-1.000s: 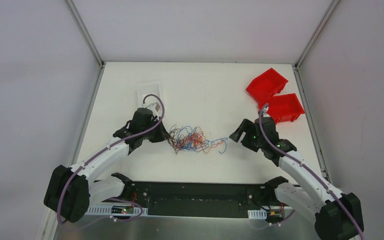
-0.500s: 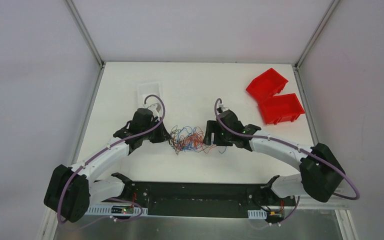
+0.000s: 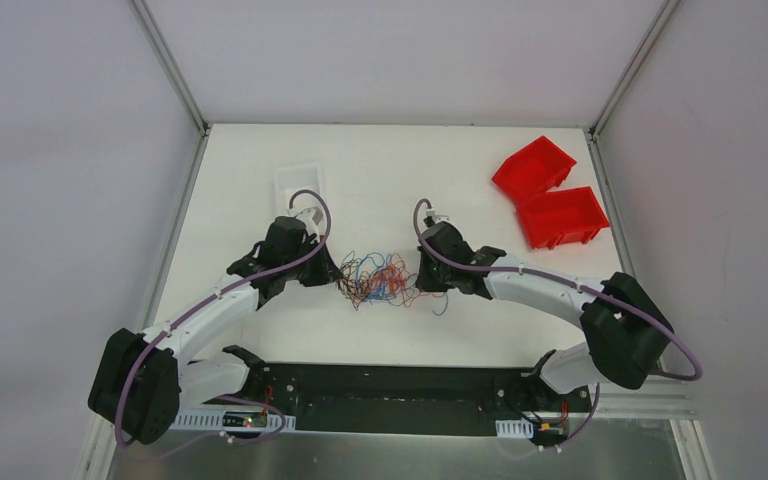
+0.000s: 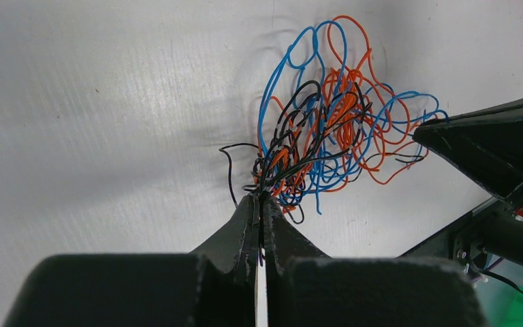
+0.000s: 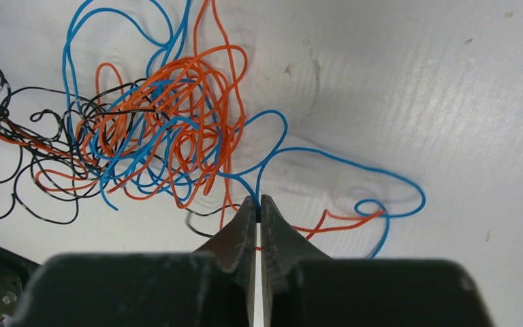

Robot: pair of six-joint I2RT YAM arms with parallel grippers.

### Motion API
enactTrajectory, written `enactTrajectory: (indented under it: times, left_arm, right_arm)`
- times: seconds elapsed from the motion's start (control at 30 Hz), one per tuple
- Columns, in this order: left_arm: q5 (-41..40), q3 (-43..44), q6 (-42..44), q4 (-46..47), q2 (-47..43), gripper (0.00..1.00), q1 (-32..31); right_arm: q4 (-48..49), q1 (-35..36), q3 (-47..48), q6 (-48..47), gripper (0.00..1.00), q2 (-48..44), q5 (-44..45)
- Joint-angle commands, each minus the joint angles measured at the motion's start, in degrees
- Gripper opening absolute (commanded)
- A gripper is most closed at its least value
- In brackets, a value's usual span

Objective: Untangle the cables

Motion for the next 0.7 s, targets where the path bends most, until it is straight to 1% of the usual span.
enactTrajectory:
  times: [0.0, 0.2, 0.3, 0.47, 0.67]
  left_arm:
    - [0.0, -0.3, 1.0, 1.6, -0.4, 0.00, 0.5]
    - [-1.0, -0.1, 0.8, 1.0, -0.7, 0.00, 0.5]
    - [-3.2, 0.2, 0.4, -0.3, -1.0, 0.00, 0.6]
    - [-12.8, 0.8, -1.7, -6.4, -3.1, 0.00, 1.8]
    - [-20.6, -0.7, -6.1, -12.6, -8.6, 0.00, 7.8]
  right_arm:
    - [0.5, 0.2, -0.9, 1.3, 0.00, -4.5, 5.7]
    - [0.4, -0.7, -4.1, 3.4, 0.00, -9.2, 9.7]
    - [-1.2, -2.4, -5.3, 5.2, 0.00, -11.6, 12.3]
    - [-4.3, -11.1, -8.8, 8.3, 0.00, -18.0, 14.9]
    - [-8.0, -24.1, -13.2, 7.8, 0.00, -29.7, 14.5]
